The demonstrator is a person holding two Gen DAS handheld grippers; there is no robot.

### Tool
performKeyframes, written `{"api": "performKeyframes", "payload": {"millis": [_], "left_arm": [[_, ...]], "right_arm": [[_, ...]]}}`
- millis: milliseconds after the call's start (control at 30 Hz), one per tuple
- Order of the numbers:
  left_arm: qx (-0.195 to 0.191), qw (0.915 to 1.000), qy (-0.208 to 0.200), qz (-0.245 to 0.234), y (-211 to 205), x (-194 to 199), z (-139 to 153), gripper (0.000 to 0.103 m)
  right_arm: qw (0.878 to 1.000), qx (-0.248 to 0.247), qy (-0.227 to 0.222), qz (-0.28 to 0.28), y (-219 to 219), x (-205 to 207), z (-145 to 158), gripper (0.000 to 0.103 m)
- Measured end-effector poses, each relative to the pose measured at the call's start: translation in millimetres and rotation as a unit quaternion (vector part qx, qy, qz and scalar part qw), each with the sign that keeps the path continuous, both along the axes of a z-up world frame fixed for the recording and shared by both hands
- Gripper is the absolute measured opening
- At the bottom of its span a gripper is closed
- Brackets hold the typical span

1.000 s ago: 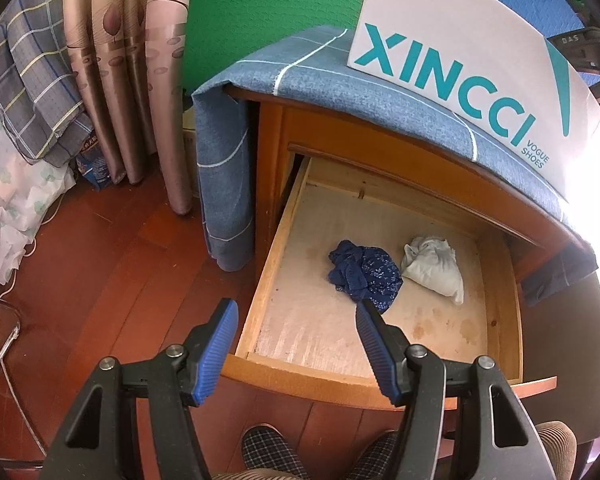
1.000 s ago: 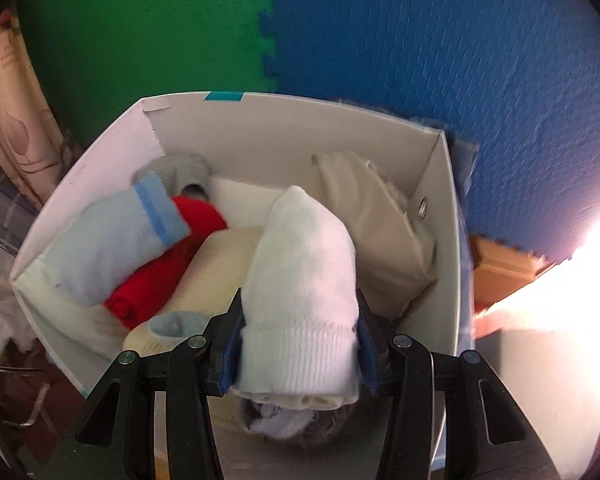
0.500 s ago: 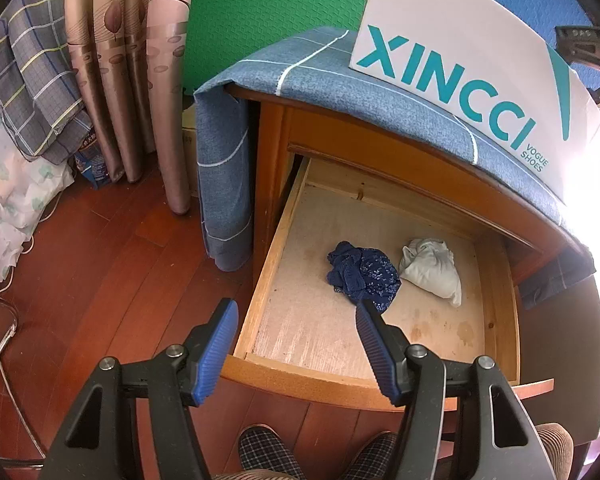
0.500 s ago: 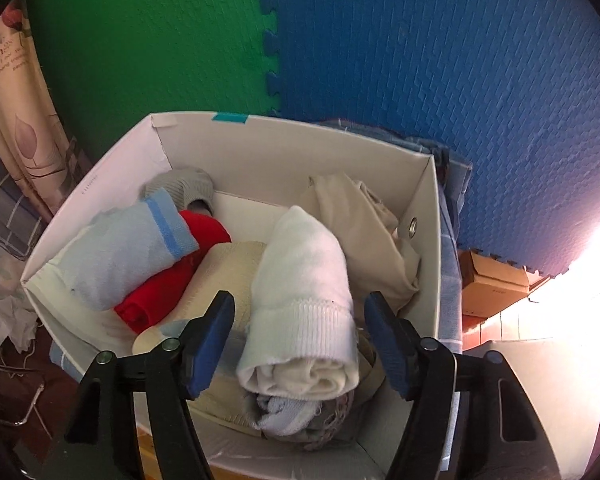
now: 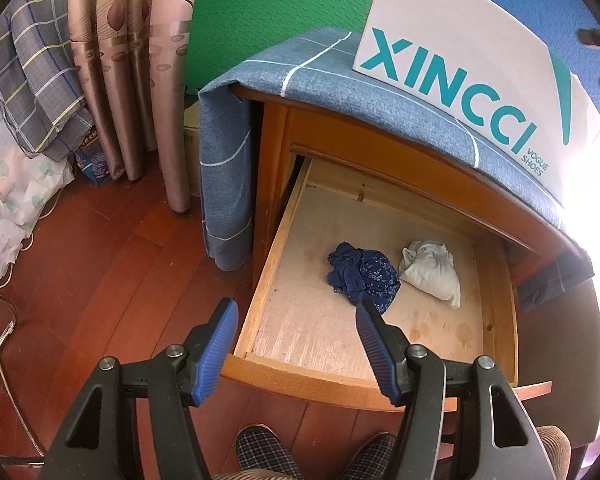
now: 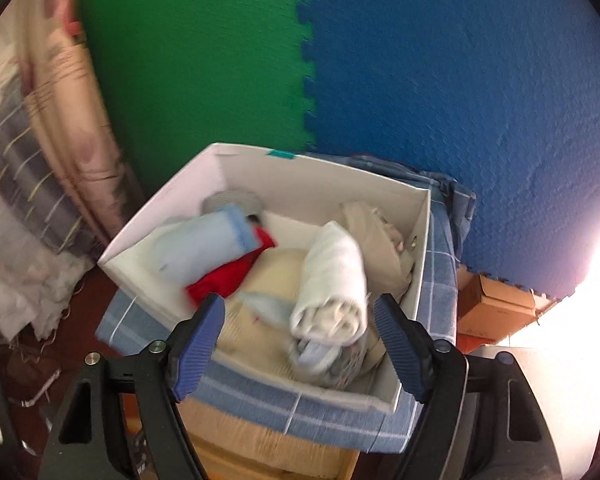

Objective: Take underwear out of drawer
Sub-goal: 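Open the right tool to release the white sock in the box, then move the open right tool back into the drawer toward the pale grey bundle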

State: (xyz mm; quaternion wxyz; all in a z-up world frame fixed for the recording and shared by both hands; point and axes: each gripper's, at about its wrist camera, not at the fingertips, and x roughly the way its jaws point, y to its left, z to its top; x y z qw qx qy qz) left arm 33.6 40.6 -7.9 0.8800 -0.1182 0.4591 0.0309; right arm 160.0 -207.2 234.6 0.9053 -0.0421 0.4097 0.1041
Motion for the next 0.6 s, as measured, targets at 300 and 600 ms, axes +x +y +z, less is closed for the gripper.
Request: {"api": "performKeyframes", "payload": {"millis": [300, 600], "left_arm": [[-0.009, 0.9999, -0.001, 0.009, 3, -1, 1, 0.063], [-0.019, 0.9997, -0.002, 0.016, 6, -1, 1, 0.063]], "right_arm": [[0.994, -0.035, -0.007, 0.103, 14, -88, -50, 0.075], [0.974, -0.112, 0.074, 0.183, 40, -114, -155, 0.067]]}}
